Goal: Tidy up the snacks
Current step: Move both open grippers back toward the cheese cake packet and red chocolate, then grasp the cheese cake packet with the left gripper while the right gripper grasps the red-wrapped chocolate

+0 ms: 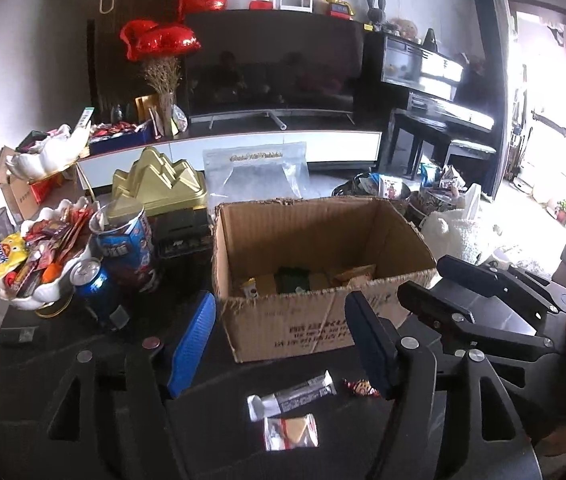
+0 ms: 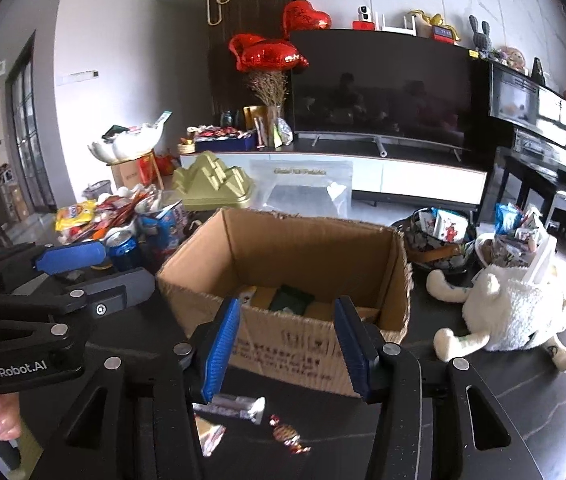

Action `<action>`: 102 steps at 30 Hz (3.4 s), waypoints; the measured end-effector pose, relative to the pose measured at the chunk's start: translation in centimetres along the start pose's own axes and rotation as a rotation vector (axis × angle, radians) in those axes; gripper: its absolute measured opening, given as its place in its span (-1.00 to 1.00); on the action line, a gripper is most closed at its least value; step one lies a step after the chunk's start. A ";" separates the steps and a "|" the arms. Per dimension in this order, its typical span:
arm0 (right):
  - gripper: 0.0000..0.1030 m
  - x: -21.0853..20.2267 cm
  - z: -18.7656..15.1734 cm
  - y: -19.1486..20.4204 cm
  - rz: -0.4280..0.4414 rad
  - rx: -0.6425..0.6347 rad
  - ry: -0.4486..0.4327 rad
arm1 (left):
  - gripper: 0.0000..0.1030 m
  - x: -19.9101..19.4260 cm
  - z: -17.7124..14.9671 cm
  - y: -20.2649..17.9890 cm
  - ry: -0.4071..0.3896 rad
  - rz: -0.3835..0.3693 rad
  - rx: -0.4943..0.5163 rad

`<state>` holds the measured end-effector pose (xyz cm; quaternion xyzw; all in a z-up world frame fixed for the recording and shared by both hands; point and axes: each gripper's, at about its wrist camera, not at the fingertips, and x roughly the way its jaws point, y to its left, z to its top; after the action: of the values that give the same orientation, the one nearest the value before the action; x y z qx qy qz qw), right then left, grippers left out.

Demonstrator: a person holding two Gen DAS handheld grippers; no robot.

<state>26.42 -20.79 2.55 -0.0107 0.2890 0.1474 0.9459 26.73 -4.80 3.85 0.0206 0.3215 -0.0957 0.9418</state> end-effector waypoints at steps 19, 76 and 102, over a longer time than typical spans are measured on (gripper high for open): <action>0.18 0.7 -5.5 -0.6 0.047 0.000 0.063 | 0.47 1.7 -6.4 -0.8 0.118 0.013 -0.045; -0.52 10.3 -13.4 -0.6 0.109 -0.037 0.324 | -0.31 10.8 -15.2 0.4 0.345 -0.002 -0.153; -0.52 6.0 -11.7 1.4 0.177 -0.041 0.238 | -0.85 6.0 -13.5 0.1 0.263 -0.025 -0.166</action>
<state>24.41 -19.08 -10.45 -0.0218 0.3957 0.2339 0.8878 23.27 -4.37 -10.49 -0.0490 0.4490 -0.0769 0.8889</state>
